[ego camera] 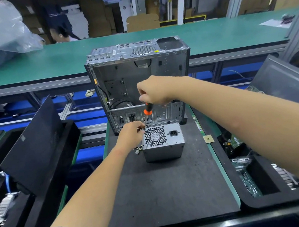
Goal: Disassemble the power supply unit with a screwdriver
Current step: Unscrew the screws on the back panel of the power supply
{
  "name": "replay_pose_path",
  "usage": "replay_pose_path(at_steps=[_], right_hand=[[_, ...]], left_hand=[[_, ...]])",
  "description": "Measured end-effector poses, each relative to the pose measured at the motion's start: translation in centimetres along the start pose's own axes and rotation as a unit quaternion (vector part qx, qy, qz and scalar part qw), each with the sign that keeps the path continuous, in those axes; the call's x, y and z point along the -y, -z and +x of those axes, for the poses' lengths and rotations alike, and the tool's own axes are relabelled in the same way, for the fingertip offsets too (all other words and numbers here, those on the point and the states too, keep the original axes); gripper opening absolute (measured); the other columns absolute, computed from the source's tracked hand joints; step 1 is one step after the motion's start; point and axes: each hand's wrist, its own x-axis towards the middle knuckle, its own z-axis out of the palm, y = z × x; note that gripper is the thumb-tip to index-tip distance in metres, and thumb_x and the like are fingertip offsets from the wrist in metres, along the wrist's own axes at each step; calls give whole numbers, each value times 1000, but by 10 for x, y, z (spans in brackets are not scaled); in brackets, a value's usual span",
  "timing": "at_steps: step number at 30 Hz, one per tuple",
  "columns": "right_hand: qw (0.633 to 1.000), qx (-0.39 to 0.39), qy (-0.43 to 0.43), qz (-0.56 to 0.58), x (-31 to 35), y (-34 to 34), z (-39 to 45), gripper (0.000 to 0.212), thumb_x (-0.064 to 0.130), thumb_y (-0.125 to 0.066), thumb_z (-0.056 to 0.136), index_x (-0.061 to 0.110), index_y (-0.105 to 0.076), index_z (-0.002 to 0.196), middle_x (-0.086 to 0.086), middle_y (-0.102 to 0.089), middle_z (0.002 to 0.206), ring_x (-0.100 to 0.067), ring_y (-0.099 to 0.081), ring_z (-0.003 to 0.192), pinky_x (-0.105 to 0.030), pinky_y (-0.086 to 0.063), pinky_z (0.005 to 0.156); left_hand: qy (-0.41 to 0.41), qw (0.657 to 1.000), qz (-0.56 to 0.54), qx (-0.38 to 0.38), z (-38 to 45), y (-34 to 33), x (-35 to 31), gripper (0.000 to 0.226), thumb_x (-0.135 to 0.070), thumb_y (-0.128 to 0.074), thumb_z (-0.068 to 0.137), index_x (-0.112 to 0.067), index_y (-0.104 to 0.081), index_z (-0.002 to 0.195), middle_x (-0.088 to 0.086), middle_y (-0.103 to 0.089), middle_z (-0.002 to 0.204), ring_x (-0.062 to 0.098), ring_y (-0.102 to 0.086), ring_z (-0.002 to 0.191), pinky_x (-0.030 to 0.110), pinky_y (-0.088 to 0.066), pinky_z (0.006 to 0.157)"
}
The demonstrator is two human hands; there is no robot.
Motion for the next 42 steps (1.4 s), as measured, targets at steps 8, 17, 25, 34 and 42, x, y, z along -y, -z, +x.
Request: replay_pose_path(at_steps=[8, 17, 25, 34, 42], right_hand=[[999, 10, 19, 29, -2, -3, -8, 14, 22, -62, 87, 15, -54, 96, 5, -57, 85, -11, -54, 73, -28, -40, 58], [999, -34, 18, 3, -1, -6, -6, 6, 17, -58, 87, 16, -54, 93, 9, -49, 79, -6, -45, 67, -26, -32, 52], [999, -29, -3, 28, -3, -6, -4, 11, 20, -62, 85, 15, -57, 92, 4, -56, 83, -12, -49, 71, -25, -33, 53], [999, -15, -26, 24, -7, -2, -6, 15, 25, -70, 83, 13, -63, 89, -3, -64, 90, -13, -52, 70, -23, -35, 52], [998, -28, -47, 28, -14, -1, -4, 16, 26, -71, 79, 13, -65, 85, -4, -65, 87, -21, -58, 76, -26, -40, 54]], left_hand=[[8, 1000, -3, 13, 5, 3, -3, 18, -8, -58, 86, -23, -61, 78, -5, -63, 77, 18, -59, 75, 29, -48, 71], [-8, 997, 52, 52, 13, 2, -4, 34, -3, -54, 89, -22, -40, 66, -6, -49, 70, 21, -48, 69, 31, -35, 60], [-36, 996, 28, 72, 15, 7, -2, 34, 0, -56, 87, -26, -45, 68, -3, -53, 81, 21, -52, 78, 33, -43, 72], [-30, 997, 26, 59, 18, 4, -1, 35, -2, -59, 87, -27, -50, 65, -2, -59, 90, 19, -59, 83, 40, -50, 81], [-54, 997, 56, 26, 12, 1, 1, 32, 6, -51, 86, -21, -48, 70, 0, -48, 87, 18, -50, 80, 34, -45, 71]])
